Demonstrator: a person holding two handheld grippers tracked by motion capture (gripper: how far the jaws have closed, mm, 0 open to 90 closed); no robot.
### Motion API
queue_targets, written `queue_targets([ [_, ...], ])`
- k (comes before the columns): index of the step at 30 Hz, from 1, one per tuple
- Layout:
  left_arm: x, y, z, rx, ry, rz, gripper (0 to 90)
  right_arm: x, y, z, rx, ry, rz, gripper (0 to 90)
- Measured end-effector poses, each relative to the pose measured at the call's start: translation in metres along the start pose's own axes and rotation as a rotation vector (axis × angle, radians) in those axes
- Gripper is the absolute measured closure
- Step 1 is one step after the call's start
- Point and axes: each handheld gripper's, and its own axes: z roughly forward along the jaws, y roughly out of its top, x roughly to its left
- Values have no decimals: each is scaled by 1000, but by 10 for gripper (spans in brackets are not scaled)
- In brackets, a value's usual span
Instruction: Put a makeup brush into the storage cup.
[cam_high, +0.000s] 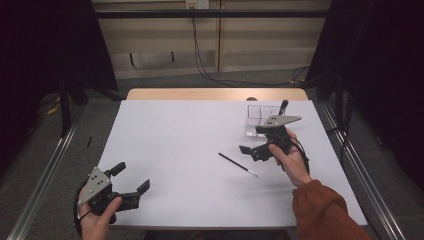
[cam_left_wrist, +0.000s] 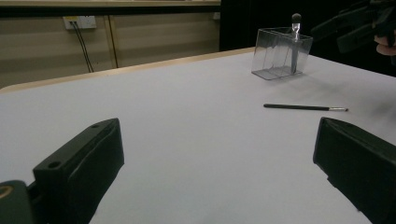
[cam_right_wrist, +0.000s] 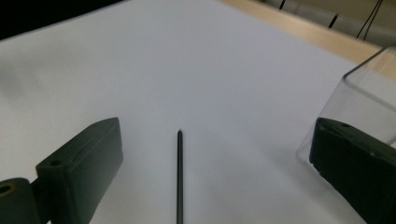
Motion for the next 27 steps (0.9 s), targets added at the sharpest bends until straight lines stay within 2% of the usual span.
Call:
queue_targets([
  [1, 0, 0, 0, 0, -1, 0, 18, -2, 0, 3, 48, 27, -1, 47],
  [2, 0, 0, 0, 0, 0, -3, 18, -2, 1, 4, 73, 39, 0, 48],
  [4, 0, 0, 0, 0, 0, -2, 18, -3, 1, 9, 152, 38, -7, 56],
  [7, 0, 0, 0, 1, 1, -3, 18, -2, 3, 13, 241, 56, -21, 61],
  [9, 0, 0, 0, 6, 3, -1, 18, -1, 4, 16, 276, 64, -37, 68],
  [12, 0, -1, 1, 7, -2, -1, 19, 2, 7, 20, 348, 99, -64, 59],
  [14, 0, 0, 1, 9, -2, 0, 19, 4, 9, 24, 406, 104, -82, 50],
  [16, 1, -1, 1, 12, -2, 3, 19, 6, 9, 28, 429, 99, -120, 82],
  [20, 1, -1, 1, 11, -1, 2, 19, 8, 10, 34, 478, 113, -117, 77],
  [22, 1, -1, 1, 12, -2, 2, 19, 8, 9, 39, 534, 115, -111, 74],
  [25, 0, -1, 1, 13, -3, -1, 19, 7, 8, 42, 569, 112, -124, 135],
  [27, 1, -1, 2, 21, -3, -5, 19, 7, 8, 43, 587, 124, -131, 222],
])
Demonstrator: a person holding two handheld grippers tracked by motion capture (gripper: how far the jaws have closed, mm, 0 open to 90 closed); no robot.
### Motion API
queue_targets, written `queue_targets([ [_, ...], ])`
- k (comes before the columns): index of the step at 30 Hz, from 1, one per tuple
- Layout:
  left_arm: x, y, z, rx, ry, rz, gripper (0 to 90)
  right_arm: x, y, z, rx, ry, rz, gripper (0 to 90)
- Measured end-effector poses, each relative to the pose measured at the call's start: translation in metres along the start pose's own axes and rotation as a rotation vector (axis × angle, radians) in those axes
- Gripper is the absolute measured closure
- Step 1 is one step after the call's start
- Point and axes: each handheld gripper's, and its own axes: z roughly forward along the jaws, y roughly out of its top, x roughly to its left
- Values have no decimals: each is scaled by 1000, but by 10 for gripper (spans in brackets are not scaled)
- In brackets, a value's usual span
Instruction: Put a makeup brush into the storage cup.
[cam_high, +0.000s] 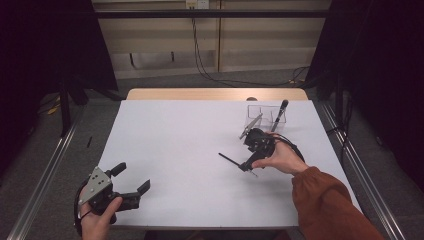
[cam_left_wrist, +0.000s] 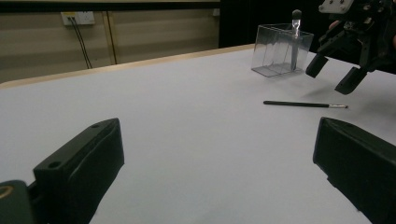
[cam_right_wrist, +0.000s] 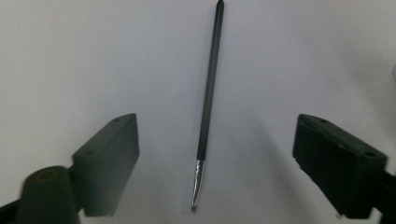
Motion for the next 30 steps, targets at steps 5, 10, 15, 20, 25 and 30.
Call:
queue_targets([
  [5, 0, 0, 0, 2, 0, 0, 19, 0, 1, 7, 54, 14, -19, 337],
  [10, 0, 0, 0, 1, 0, 0, 19, 3, 2, 12, 89, 18, -34, 446],
  [15, 0, 0, 0, 1, -1, 0, 19, 4, 2, 19, 146, 5, -51, 503],
  [20, 0, 0, 1, 1, -2, -2, 19, 4, 1, 24, 193, -12, -56, 565],
  [25, 0, -1, 1, 4, -5, 1, 19, 7, 3, 26, 211, -46, -67, 616],
  [30, 0, -1, 1, 5, -7, 3, 19, 8, 9, 28, 256, -54, -69, 690],
])
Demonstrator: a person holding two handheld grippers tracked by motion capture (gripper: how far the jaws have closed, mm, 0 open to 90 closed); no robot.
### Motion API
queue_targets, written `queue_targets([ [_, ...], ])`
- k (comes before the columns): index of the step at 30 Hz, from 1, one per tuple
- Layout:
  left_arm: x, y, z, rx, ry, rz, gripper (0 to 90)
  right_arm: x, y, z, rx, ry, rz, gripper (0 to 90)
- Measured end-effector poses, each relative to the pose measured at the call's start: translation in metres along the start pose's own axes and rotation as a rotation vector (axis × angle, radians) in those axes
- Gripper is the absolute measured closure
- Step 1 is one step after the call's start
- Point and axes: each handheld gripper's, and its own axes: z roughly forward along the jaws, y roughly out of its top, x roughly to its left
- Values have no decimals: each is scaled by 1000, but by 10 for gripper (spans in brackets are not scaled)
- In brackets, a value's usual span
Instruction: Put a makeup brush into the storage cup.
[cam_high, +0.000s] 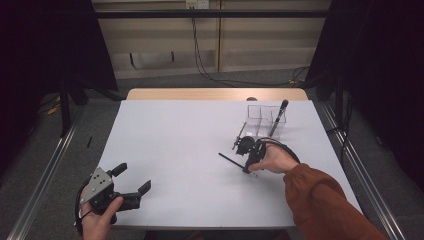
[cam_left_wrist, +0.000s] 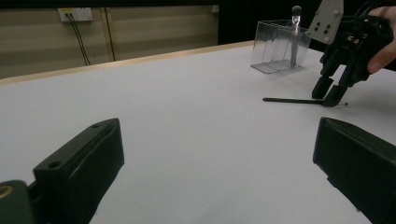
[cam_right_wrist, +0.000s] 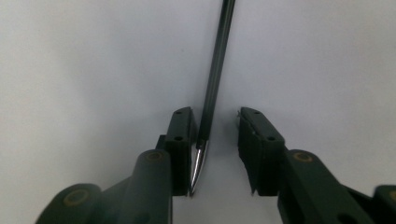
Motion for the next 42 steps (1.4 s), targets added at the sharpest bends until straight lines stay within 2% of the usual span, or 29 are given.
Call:
queue_targets([
  [4, 0, 0, 0, 2, 0, 0, 19, -1, 5, 0, 37, -3, 13, 752],
  [11, 0, 0, 0, 3, -2, 4, 19, -4, 8, 1, 60, 21, 29, 868],
  [14, 0, 0, 1, 2, -2, 0, 19, -7, 8, 1, 61, 37, 36, 870],
  [18, 0, 0, 0, 2, -1, 1, 19, -6, 8, 0, 64, 28, 32, 872],
  [22, 0, 0, 0, 1, -1, 3, 19, -5, 6, 0, 47, 27, 40, 874],
  [28, 1, 0, 0, 1, 0, 1, 19, -7, 2, 0, 19, 33, 26, 874],
  [33, 0, 0, 0, 1, 1, 2, 20, -6, -1, -1, -3, 41, 42, 874],
  [39, 1, 0, -1, -3, 5, 0, 24, -7, -4, -10, -79, 50, 42, 874],
  [42, 1, 0, -1, -3, 4, 3, 24, -6, -8, -16, -136, 55, 47, 874],
])
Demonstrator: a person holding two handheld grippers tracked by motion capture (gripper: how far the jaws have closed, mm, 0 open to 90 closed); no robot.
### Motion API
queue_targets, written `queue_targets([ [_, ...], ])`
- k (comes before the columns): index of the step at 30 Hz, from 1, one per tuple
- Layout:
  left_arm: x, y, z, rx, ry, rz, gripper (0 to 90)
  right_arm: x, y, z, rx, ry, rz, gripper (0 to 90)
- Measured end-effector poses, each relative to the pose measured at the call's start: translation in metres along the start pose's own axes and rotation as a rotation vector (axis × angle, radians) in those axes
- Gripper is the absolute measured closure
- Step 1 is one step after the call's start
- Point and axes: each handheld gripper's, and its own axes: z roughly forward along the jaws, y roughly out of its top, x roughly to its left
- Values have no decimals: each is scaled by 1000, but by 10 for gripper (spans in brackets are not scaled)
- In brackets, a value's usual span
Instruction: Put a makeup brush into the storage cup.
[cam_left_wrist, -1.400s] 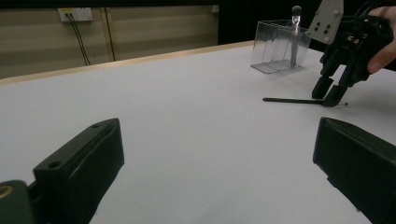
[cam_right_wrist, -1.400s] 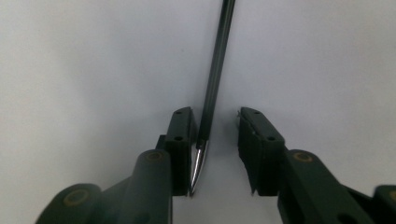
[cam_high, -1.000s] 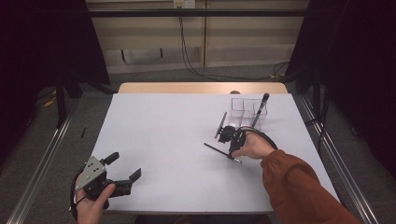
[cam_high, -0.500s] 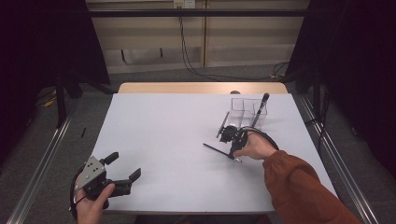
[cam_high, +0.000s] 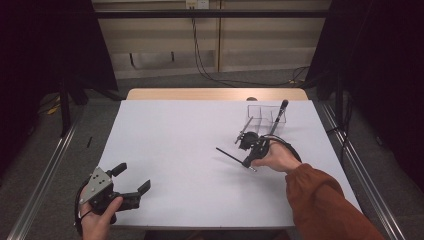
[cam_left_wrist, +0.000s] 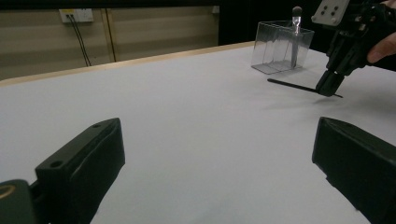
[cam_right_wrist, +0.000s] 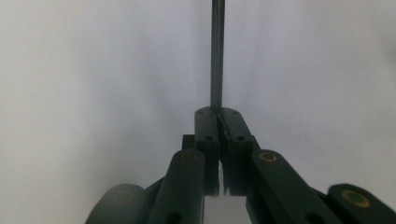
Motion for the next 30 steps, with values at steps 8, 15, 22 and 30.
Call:
queue_targets([
  [8, 0, 0, 0, -1, 1, -2, 24, 2, -12, -15, -186, 18, 5, 873],
  [15, 0, 0, -1, -4, -2, 3, 25, -1, -25, -20, -315, 30, 40, 873],
  [22, 0, 1, -2, -12, -6, 3, 25, -3, -33, -22, -436, 35, 74, 873],
  [30, 1, 2, -2, -18, -11, 0, 29, -3, -44, -24, -608, 43, 93, 873],
])
